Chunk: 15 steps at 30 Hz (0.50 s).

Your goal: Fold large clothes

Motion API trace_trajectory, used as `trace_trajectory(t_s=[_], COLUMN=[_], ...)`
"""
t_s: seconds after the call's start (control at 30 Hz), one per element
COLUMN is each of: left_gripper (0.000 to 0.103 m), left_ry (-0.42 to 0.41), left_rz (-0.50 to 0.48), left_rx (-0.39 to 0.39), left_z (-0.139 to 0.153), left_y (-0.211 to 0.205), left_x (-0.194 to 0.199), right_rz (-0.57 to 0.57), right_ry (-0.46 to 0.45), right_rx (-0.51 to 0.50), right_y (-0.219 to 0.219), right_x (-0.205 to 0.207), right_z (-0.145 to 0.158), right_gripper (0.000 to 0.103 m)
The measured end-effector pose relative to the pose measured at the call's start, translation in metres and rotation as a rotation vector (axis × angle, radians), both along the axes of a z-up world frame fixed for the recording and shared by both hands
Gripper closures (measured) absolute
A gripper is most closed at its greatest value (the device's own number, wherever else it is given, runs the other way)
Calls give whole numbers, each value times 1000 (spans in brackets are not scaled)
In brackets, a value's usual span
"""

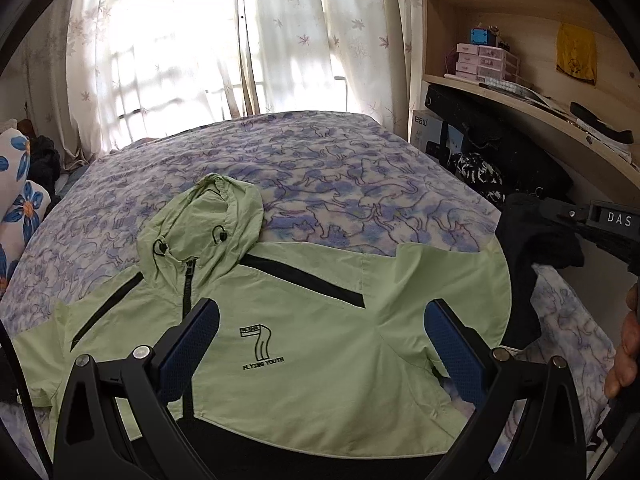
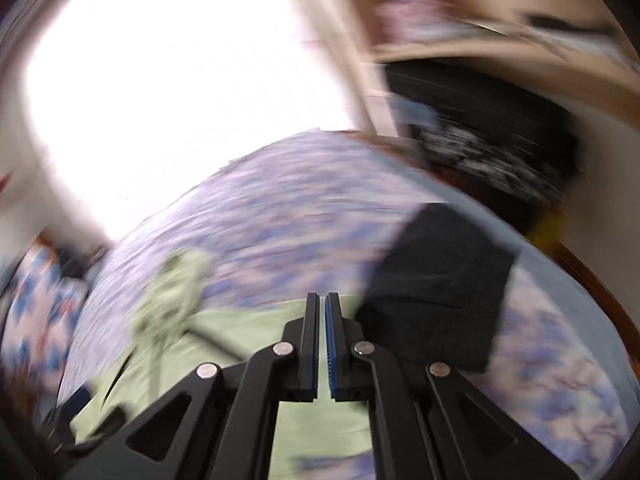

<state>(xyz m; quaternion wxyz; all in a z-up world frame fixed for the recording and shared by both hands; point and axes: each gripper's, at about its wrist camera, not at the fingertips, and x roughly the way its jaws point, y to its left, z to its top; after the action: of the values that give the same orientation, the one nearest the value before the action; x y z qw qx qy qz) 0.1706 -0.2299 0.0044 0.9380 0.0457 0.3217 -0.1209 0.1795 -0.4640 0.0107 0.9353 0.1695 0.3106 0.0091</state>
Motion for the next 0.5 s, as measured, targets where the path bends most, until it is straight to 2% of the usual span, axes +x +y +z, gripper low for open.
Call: trace_trajectory(t_s=[0.1, 0.23, 0.27, 0.37, 0.5], left_gripper=[1, 4, 5, 10, 12], left_ry=[-33, 16, 26, 67, 102], left_rz=[32, 101, 118, 136, 158], left_rx=[37, 67, 90, 92, 91], left_z=[2, -6, -11, -22, -34], left_y=[21, 56, 63, 85, 97], left_x=[-6, -4, -3, -2, 0], right_rz=[159, 294, 309, 348, 376], right_ry=[14, 90, 125, 234, 274], right_rx=[-55, -163, -154, -115, -105], right_y=[66, 138, 147, 157, 157], right_x=[6, 5, 5, 2, -6], right_z=[-4, -40, -52, -84, -92], right_gripper=[100, 100, 100, 100, 100])
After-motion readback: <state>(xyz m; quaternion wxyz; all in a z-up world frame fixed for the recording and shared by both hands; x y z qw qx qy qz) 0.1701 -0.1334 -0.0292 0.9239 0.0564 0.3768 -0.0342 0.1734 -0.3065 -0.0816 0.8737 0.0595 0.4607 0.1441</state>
